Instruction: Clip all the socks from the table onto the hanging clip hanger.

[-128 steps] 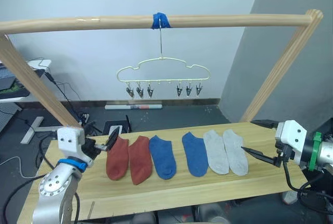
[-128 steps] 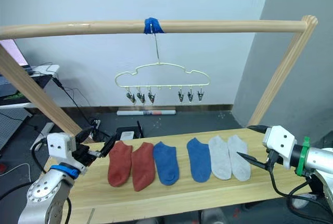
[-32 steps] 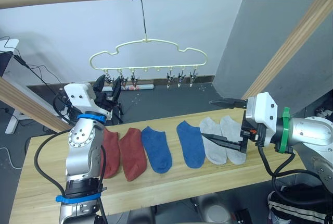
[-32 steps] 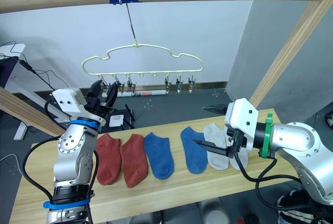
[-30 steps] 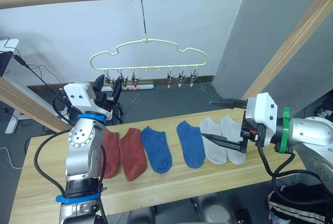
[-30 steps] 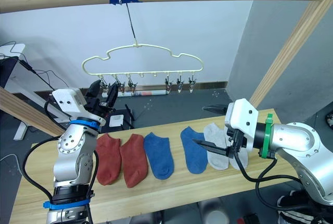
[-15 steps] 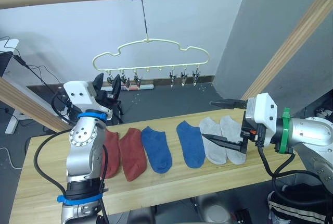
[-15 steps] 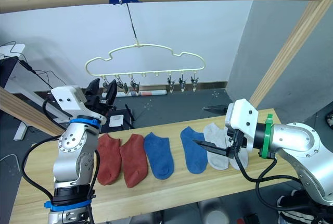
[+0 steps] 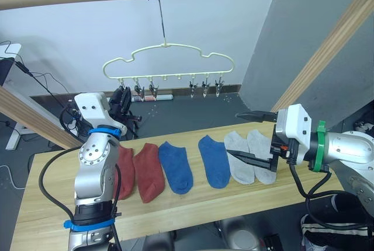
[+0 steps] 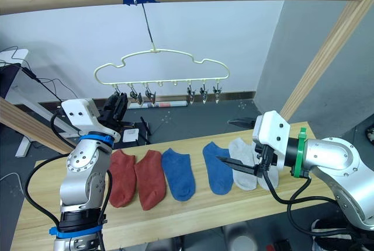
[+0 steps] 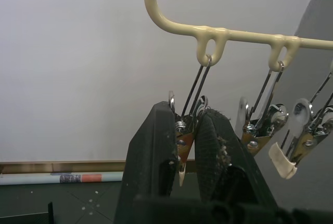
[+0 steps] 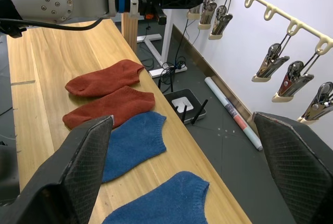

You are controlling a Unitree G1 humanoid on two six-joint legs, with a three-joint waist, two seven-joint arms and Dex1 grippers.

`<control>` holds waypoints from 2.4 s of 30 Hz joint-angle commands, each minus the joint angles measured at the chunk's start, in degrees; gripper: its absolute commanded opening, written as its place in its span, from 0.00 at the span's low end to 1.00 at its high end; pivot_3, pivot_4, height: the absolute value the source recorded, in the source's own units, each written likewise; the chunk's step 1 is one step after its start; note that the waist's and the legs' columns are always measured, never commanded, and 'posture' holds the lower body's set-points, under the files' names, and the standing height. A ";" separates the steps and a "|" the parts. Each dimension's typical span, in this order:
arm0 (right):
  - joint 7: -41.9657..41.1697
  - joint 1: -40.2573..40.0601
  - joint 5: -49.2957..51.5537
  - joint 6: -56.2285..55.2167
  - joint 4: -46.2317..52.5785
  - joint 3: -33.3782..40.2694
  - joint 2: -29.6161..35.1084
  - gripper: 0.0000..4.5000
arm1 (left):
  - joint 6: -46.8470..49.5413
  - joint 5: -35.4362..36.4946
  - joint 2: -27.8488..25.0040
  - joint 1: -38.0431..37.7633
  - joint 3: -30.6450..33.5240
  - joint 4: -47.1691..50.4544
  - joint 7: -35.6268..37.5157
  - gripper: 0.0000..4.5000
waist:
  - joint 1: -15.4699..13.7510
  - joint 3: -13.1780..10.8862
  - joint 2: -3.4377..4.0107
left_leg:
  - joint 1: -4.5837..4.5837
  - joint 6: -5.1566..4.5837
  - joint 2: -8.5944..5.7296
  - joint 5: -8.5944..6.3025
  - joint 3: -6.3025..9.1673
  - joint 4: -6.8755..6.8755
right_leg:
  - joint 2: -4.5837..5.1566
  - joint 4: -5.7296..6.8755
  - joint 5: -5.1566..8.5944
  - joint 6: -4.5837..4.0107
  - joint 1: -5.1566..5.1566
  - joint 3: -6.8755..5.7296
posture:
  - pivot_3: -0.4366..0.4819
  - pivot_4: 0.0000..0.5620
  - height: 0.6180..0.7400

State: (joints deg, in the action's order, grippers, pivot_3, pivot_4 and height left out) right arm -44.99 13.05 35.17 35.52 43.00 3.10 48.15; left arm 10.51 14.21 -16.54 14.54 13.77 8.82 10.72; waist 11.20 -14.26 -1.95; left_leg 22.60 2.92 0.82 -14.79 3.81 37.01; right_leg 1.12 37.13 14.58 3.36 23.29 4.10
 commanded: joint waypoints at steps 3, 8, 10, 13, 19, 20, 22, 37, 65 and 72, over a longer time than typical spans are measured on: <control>-0.18 -0.13 0.45 -0.88 1.17 0.64 -0.21 1.00 | -1.69 -0.71 -0.70 -0.01 0.08 2.25 0.40 0.09 | -0.01 0.00 0.00 | 0.00 0.00 0.00 0.00 0.00 0.00 | 0.00 0.00 0.00 0.00 0.00 0.00 | 0.12 0.44 1.00; -0.29 -0.22 0.18 -1.06 1.04 0.55 -0.16 1.00 | -2.38 -0.91 -0.63 -0.08 0.06 1.91 0.44 0.09 | -0.03 0.00 0.00 | 0.00 0.00 0.00 0.00 0.00 0.00 | 0.00 0.01 0.00 0.00 0.00 0.00 | 0.12 0.43 1.00; -0.30 -0.15 0.10 -1.09 0.92 0.48 -0.19 1.00 | -2.66 -0.81 -0.53 0.07 0.02 1.69 0.56 0.09 | -0.02 0.00 0.00 | 0.00 0.00 0.00 0.00 0.00 0.01 | 0.00 0.01 0.00 0.00 0.00 0.00 | 0.12 0.43 1.00; -0.20 -0.11 -0.10 -1.13 0.87 0.39 -0.23 1.00 | -2.95 -0.38 -0.41 0.20 -0.03 1.53 1.03 0.09 | -0.02 0.00 0.00 | 0.00 0.00 0.00 0.00 0.00 0.01 | 0.00 0.02 0.00 0.00 0.00 0.00 | 0.12 0.43 1.00; -0.15 -0.59 -0.47 -1.25 0.97 0.21 -0.22 1.00 | -3.26 -1.23 -0.41 0.17 -0.13 1.36 0.97 0.09 | -0.02 0.00 0.00 | 0.00 0.00 0.00 0.00 0.00 0.02 | 0.00 0.03 0.00 0.00 0.00 0.00 | 0.12 0.42 1.00; -0.17 -0.59 -0.49 -1.28 0.93 0.19 -0.22 1.00 | -3.50 -1.21 -0.40 0.19 -0.20 1.31 1.13 0.09 | -0.02 0.00 0.00 | 0.00 0.00 0.00 0.00 0.00 0.02 | 0.00 0.03 0.00 0.00 0.00 0.00 | 0.12 0.42 1.00; -0.21 -0.63 -0.52 -1.33 0.92 0.17 -0.21 1.00 | -3.97 -0.48 -0.17 0.27 -0.08 1.35 1.75 0.09 | -0.02 0.00 0.00 | 0.00 0.00 0.00 0.00 0.00 0.02 | 0.00 0.03 -0.01 0.00 0.00 0.00 | 0.12 0.42 1.00; -0.49 -1.01 -0.54 -1.53 0.89 0.48 0.02 1.00 | -2.35 -0.85 -0.45 0.66 0.20 2.23 0.16 0.49 | -0.02 0.00 0.00 | 0.00 0.00 0.00 0.00 0.01 0.04 | 0.00 0.07 -0.01 0.00 0.00 0.00 | 0.12 0.42 1.00; 1.68 -5.51 -5.28 -1.27 -0.54 -0.75 0.56 1.00 | -1.96 -1.03 -1.15 -0.13 -0.61 3.82 1.22 0.00 | -0.06 0.00 -0.01 | 0.00 0.00 0.00 0.00 0.00 0.05 | 0.00 0.08 -0.01 0.00 0.00 0.01 | 0.13 0.43 1.00; 17.87 -16.63 -19.75 -3.88 -10.33 -1.18 -7.74 1.00 | -0.66 -1.17 -2.30 -1.58 -1.90 6.99 3.20 0.00 | -0.53 -0.03 -0.01 | 0.00 0.00 -0.03 0.01 0.02 0.03 | 0.03 0.09 -0.01 0.00 0.00 0.00 | 0.16 0.48 1.00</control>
State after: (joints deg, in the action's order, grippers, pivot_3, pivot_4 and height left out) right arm -30.69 -3.16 18.32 33.86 33.00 1.80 41.40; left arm 9.90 13.12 -18.34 13.12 12.56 12.71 13.29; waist 10.67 -14.29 -1.96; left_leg 22.60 2.93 0.80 -14.79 3.82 37.05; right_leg 1.15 37.23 14.56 3.37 23.29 4.12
